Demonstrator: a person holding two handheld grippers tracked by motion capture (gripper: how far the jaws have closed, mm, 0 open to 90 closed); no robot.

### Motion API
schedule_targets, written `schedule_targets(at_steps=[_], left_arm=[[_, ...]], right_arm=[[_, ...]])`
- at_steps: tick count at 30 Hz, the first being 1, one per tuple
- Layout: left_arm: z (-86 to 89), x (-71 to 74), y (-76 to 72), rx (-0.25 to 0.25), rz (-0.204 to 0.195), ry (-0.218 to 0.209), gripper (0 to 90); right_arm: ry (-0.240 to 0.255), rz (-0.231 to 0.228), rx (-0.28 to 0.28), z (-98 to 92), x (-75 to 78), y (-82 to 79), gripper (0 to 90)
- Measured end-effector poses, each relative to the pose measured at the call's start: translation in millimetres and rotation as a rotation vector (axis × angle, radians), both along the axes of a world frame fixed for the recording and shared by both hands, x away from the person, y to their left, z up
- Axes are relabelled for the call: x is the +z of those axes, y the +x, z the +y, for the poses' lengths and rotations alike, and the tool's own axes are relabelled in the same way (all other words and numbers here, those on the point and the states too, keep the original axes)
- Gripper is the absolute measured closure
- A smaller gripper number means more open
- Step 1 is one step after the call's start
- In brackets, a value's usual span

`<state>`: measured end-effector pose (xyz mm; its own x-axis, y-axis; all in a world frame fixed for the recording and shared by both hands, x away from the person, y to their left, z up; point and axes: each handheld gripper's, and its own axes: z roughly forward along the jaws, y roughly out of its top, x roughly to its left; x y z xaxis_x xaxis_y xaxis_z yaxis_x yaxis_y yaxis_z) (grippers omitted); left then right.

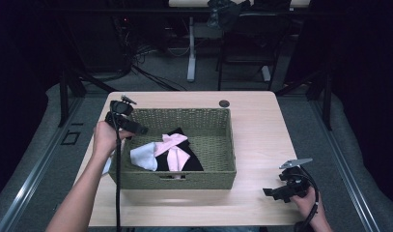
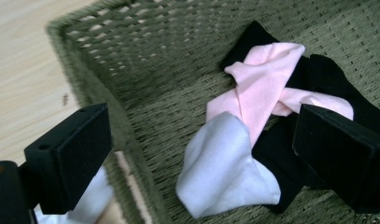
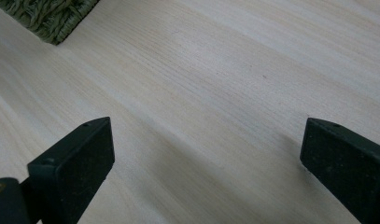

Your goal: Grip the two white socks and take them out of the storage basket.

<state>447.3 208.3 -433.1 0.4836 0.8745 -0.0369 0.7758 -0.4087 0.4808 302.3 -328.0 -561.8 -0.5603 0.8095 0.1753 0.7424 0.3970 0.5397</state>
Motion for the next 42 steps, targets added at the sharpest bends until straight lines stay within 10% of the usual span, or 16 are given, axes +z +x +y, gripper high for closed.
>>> schedule_targets(at_steps=[30, 42], left_arm=[[-33.1, -69.9, 23.5, -0.109, 0.237, 0.077, 32.1], [-30.6, -66.8, 17.2, -0.122, 0.211, 0.061, 76.2]], right_arm=[[0.008, 0.001, 0.004, -0.4, -0.2, 0.0, 2.4], [0.007, 0.001, 0.003, -0.5, -0.1, 0.0, 2.4]])
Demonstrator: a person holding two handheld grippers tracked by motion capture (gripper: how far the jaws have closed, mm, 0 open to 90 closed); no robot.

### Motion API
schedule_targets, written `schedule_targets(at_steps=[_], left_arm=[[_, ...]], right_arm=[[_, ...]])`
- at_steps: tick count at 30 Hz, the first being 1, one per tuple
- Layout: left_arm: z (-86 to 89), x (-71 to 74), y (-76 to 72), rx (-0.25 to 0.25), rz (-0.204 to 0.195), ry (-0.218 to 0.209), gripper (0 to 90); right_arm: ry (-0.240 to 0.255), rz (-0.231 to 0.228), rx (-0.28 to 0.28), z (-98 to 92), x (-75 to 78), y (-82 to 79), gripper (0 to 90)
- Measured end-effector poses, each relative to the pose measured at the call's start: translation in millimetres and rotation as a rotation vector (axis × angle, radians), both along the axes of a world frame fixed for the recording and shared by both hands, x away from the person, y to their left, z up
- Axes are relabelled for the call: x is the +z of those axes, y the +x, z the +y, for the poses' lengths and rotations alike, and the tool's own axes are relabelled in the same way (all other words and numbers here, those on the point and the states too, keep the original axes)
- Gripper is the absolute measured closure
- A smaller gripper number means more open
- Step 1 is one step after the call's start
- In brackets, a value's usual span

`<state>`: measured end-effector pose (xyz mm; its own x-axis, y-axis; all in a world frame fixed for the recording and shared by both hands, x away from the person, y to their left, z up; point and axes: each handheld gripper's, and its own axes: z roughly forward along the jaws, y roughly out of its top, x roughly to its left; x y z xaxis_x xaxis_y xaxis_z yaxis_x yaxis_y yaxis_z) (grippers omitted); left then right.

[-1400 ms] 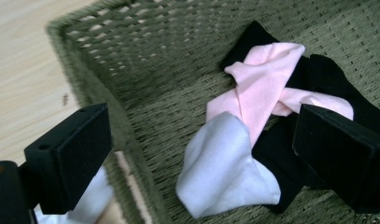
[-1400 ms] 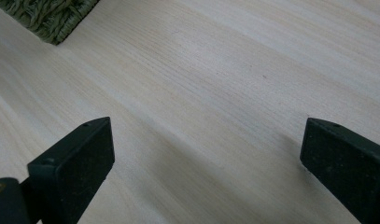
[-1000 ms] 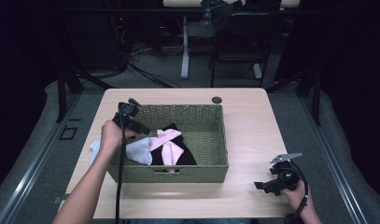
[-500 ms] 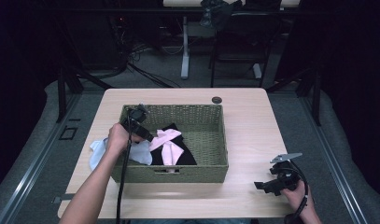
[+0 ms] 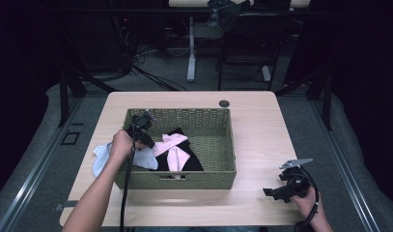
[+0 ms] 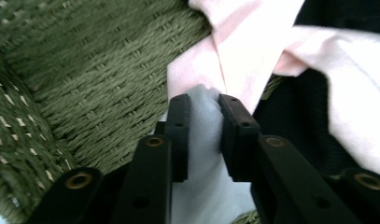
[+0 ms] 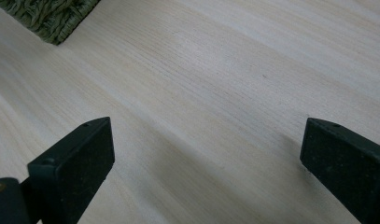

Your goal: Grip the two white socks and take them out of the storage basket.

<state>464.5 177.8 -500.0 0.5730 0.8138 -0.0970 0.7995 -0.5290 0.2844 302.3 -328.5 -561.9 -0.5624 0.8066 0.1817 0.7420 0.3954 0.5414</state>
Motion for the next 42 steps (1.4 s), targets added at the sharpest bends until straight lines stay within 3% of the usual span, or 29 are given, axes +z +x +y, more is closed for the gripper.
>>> schedule_targets(at_steps=[6, 12, 18, 21, 27, 42], left_arm=[[0.4, 21.2, -8.0, -0.014, -0.051, -0.024, 78.4], [0.1, 52.8, -13.9, -0.045, -0.113, -0.032, 78.4], [2.3, 72.3, -15.3, -0.046, -0.144, -0.044, 78.3], [6.1, 87.3, -15.2, -0.037, -0.167, -0.052, 78.4], [14.5, 104.2, -14.2, -0.015, -0.199, -0.064, 78.4], [42.3, 137.4, -20.5, 0.053, -0.269, -0.078, 78.5]], right_arm=[[0.000, 0.000, 0.001, 0.2, 0.0, 0.1, 2.4], [-0.005, 0.000, -0.002, 0.6, 0.0, 0.0, 2.4], [-0.005, -0.001, -0.001, 0.6, -0.2, 0.2, 2.4], [-0.005, 0.001, -0.001, 0.5, -0.1, 0.2, 2.4], [-0.005, 0.000, -0.001, 0.7, -0.2, 0.2, 2.4], [-0.008, 0.001, 0.001, 0.5, -0.3, 0.5, 2.4]])
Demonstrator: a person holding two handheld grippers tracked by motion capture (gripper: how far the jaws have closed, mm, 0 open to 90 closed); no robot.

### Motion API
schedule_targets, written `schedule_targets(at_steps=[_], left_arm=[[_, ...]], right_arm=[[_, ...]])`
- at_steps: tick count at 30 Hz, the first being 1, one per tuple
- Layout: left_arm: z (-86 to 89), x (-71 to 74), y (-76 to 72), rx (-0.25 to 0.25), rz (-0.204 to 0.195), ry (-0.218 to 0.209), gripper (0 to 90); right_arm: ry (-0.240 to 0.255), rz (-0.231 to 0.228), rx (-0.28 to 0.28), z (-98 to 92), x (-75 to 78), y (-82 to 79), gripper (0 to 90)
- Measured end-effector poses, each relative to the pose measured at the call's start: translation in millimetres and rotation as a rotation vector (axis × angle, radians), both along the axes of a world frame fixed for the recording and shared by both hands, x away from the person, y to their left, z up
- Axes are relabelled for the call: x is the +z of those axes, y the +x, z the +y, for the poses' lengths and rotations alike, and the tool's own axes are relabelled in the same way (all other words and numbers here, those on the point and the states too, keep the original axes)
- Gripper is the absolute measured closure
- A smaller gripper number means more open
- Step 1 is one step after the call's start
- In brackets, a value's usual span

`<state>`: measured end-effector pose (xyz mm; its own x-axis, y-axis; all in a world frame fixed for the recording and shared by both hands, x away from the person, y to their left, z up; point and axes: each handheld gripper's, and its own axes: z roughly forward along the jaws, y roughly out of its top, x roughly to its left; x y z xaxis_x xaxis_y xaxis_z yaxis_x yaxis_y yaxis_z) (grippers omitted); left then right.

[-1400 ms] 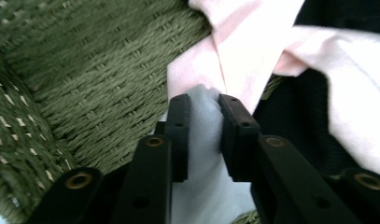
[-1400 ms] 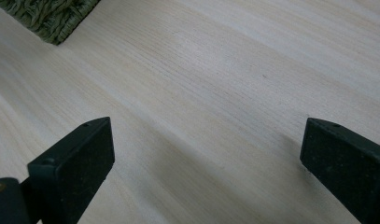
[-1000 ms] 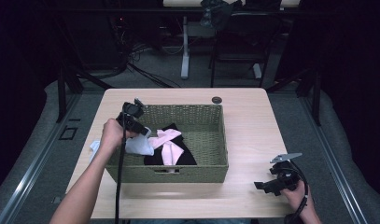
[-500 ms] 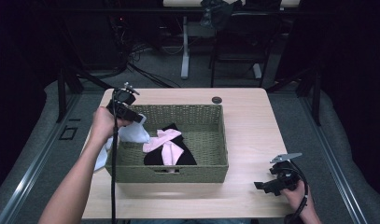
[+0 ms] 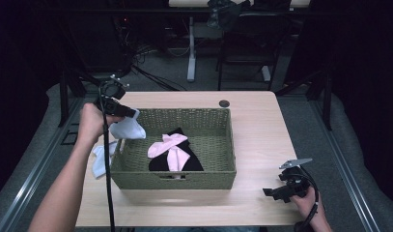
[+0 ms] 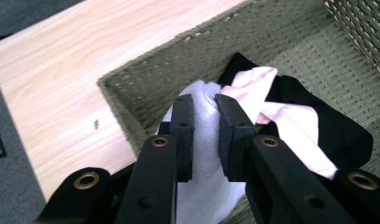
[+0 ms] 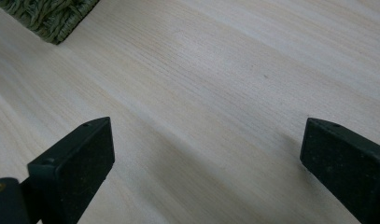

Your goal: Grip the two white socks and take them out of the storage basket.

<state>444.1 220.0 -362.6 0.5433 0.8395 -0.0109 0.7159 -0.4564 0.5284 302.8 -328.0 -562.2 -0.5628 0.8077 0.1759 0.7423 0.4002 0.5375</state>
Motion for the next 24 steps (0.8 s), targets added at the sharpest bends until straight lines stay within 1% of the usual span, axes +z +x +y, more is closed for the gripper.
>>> schedule_targets(at_steps=[2, 3, 4, 9, 11, 12, 16, 17, 18, 21, 24], left_arm=[[4.3, 3.3, -1.2, 0.010, -0.009, -0.003, 78.5], [9.6, 6.8, -2.4, 0.022, -0.016, -0.002, 78.5], [9.6, 6.8, -2.4, 0.022, -0.016, -0.002, 78.5], [26.0, 13.8, -6.9, 0.058, -0.035, -0.004, 78.6], [33.0, 15.4, -8.8, 0.075, -0.039, -0.006, 78.6], [35.9, 16.0, -9.7, 0.082, -0.041, -0.006, 78.5], [51.6, 17.0, -14.3, 0.122, -0.055, -0.006, 78.5], [59.9, 16.4, -16.5, 0.146, -0.060, -0.011, 78.6], [59.9, 16.4, -16.5, 0.146, -0.060, -0.011, 78.5], [73.7, 14.3, -19.4, 0.184, -0.062, -0.018, 78.6], [84.5, 10.9, -21.2, 0.210, -0.059, -0.017, 78.5]], right_arm=[[-0.002, -0.002, -0.003, 0.2, -0.2, 0.0, 2.4], [-0.003, -0.003, -0.004, 0.3, -0.1, 0.0, 2.4], [-0.003, -0.003, -0.004, 0.3, -0.1, 0.0, 2.4], [-0.004, 0.000, -0.001, 0.0, 0.1, 0.0, 2.4], [0.012, 0.005, 0.006, 0.1, 0.1, -0.1, 2.4], [0.002, 0.000, -0.001, 0.2, 0.0, -0.1, 2.4], [0.000, 0.000, -0.002, 0.3, 0.1, -0.2, 2.4], [-0.002, 0.002, 0.003, 0.1, 0.4, -0.1, 2.4], [0.000, 0.002, 0.001, 0.2, 0.3, -0.2, 2.4], [-0.001, 0.002, 0.001, 0.1, 0.3, -0.1, 2.4], [-0.003, 0.002, 0.003, 0.1, 0.5, -0.1, 2.4]])
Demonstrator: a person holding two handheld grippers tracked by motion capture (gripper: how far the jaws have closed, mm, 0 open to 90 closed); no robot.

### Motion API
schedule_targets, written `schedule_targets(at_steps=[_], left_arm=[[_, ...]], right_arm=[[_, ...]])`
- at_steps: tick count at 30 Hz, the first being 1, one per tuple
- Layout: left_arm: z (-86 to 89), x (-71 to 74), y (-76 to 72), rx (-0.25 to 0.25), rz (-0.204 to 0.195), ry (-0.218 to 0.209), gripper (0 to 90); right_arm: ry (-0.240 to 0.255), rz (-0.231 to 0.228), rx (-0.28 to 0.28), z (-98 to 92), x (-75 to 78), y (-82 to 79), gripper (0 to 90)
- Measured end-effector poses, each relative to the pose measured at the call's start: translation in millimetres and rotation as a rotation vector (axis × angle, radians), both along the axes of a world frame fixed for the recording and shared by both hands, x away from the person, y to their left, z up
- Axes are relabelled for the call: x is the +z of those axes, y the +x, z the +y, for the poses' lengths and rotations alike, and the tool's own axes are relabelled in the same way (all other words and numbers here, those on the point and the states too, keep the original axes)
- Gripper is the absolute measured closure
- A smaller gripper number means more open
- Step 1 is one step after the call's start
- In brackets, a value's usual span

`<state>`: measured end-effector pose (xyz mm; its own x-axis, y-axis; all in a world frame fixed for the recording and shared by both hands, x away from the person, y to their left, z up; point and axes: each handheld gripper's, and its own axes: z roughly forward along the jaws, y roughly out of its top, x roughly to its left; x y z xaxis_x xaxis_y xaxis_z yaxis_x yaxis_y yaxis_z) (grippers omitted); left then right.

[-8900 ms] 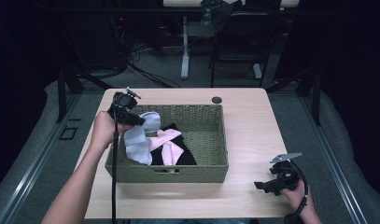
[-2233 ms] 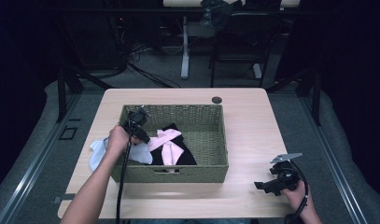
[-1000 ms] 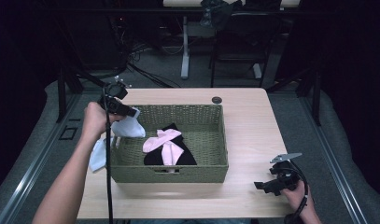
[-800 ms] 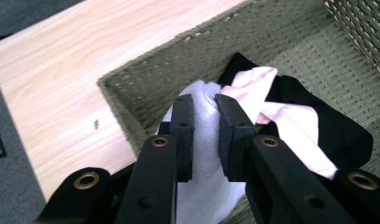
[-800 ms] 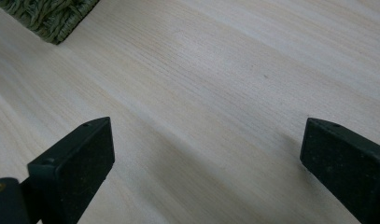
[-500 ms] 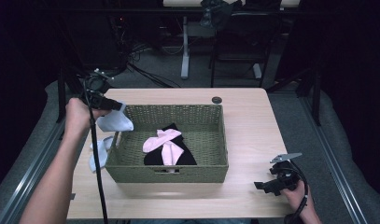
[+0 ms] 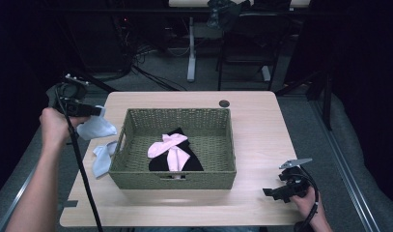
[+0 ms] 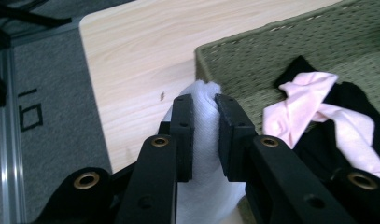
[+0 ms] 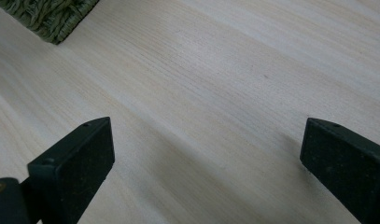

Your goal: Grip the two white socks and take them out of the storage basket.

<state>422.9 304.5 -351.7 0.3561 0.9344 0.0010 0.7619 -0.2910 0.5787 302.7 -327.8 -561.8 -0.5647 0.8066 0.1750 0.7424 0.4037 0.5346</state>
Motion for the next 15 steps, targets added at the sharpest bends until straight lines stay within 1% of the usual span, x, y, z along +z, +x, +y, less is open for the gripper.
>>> schedule_targets(at_steps=[1, 4, 5, 6, 7, 8, 9, 10, 12, 13, 15], left_arm=[[3.5, -1.6, -0.8, 0.013, -0.001, -0.001, 78.5], [14.2, -8.4, -2.3, 0.023, 0.005, 0.004, 78.5], [21.2, -15.5, -3.0, 0.044, 0.009, 0.006, 78.5], [21.2, -15.5, -3.0, 0.044, 0.009, 0.006, 78.5], [26.1, -19.7, -3.5, 0.056, 0.012, -0.002, 78.5], [30.1, -23.1, -3.8, 0.063, 0.017, -0.003, 78.5], [33.4, -26.3, -4.3, 0.074, 0.018, -0.006, 78.5], [35.9, -28.8, -4.6, 0.080, 0.018, -0.006, 78.5], [44.1, -38.5, -5.8, 0.101, 0.026, -0.012, 78.5], [44.1, -38.5, -5.8, 0.101, 0.026, -0.012, 78.5], [47.3, -45.4, -6.5, 0.100, 0.032, -0.009, 78.5]], right_arm=[[0.000, 0.000, 0.000, 0.0, 0.0, 0.0, 2.4], [-0.004, -0.003, -0.006, 0.2, -0.2, -0.1, 2.4], [-0.004, -0.003, -0.007, 0.3, -0.2, -0.1, 2.4], [-0.004, -0.003, -0.007, 0.3, -0.2, -0.1, 2.4], [-0.004, -0.004, -0.008, 0.4, -0.3, -0.1, 2.4], [0.009, 0.003, -0.001, 0.1, -0.2, -0.1, 2.4], [0.001, -0.003, -0.008, 0.3, -0.4, 0.0, 2.4], [0.004, -0.002, -0.008, 0.3, -0.5, 0.0, 2.4], [-0.001, -0.002, -0.007, 0.1, -0.3, 0.0, 2.4], [-0.001, -0.002, -0.007, 0.1, -0.3, 0.0, 2.4], [0.002, -0.001, -0.007, 0.2, -0.4, 0.1, 2.4]])
